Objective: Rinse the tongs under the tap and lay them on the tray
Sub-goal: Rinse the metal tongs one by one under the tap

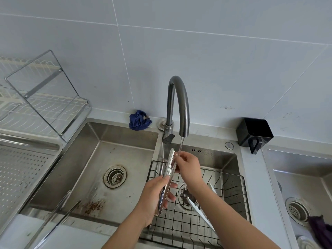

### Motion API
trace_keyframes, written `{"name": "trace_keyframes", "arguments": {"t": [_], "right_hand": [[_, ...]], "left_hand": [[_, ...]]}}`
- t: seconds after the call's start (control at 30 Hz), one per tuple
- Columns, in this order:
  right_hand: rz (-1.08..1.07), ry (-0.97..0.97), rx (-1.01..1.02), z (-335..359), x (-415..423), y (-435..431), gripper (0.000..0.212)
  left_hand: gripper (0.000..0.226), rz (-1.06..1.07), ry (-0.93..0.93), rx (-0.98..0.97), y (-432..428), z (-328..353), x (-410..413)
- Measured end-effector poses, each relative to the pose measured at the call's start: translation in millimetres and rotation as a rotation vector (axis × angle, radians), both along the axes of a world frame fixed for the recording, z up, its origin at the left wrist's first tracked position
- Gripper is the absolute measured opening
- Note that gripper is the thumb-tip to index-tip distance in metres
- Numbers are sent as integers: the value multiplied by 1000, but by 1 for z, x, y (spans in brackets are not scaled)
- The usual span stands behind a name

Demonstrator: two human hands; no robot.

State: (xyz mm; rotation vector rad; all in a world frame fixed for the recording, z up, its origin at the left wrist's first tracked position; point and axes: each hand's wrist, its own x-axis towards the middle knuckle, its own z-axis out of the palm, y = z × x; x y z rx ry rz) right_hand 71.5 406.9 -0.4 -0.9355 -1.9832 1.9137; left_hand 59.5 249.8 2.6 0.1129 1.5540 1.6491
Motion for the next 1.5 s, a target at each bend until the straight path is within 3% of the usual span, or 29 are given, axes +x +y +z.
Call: {"name": "trace_keyframes", "arguments": {"t": [0.1,0.27,0.4,0.57,0.73,0.8,0.9,0.97,1.03,1.1,1.13,1.2,1.27,1.37,1.43,1.5], "right_hand": [[41,22,-84,2,1,1,17],[-45,4,-58,1,-2,0,38],[28,90,-183,-2,4,-6,15],[-86,100,-54,2,3,-2,20],[24,271,-675,2,1,-5,24],[55,253,-673,4,-2,-6,21],[22,166,-512,13,-12,-4,47],[-27,192,-675,15,-15,-7,55],[3,285,-835,15,-13,-12,42],[97,335,-848,12,-7,-15,19],[131,340,-836,10,-5,-15,20],[127,306,-775,9,-6,-13,24],[56,214,-691,15,-11,-12,44],[-6,155,-782,17,-18,-8,64],[-24,246,-941,17,-16,-11,48],[23,367,-1026,13,-9,-16,18]], "left_hand": [[35,13,14,5,-2,-1,-2],[38,-9,61,11,0,-1,-4],[37,3,63,20,-2,-2,-5],[34,6,-6,43,-2,-4,-2],[43,152,-111,55,6,-2,-9],[49,187,-141,51,7,-3,-11],[51,176,-155,40,12,-5,-5],[49,219,-199,87,16,-3,-4],[48,261,-215,101,20,-1,-6],[50,278,-213,71,20,-2,-9],[52,279,-208,59,18,-2,-11],[53,264,-193,46,15,-3,-11],[56,223,-176,29,15,-3,-9],[62,198,-185,9,18,-1,-7],[63,206,-188,-14,19,-1,-9],[65,224,-172,-39,19,-1,-12]]}}
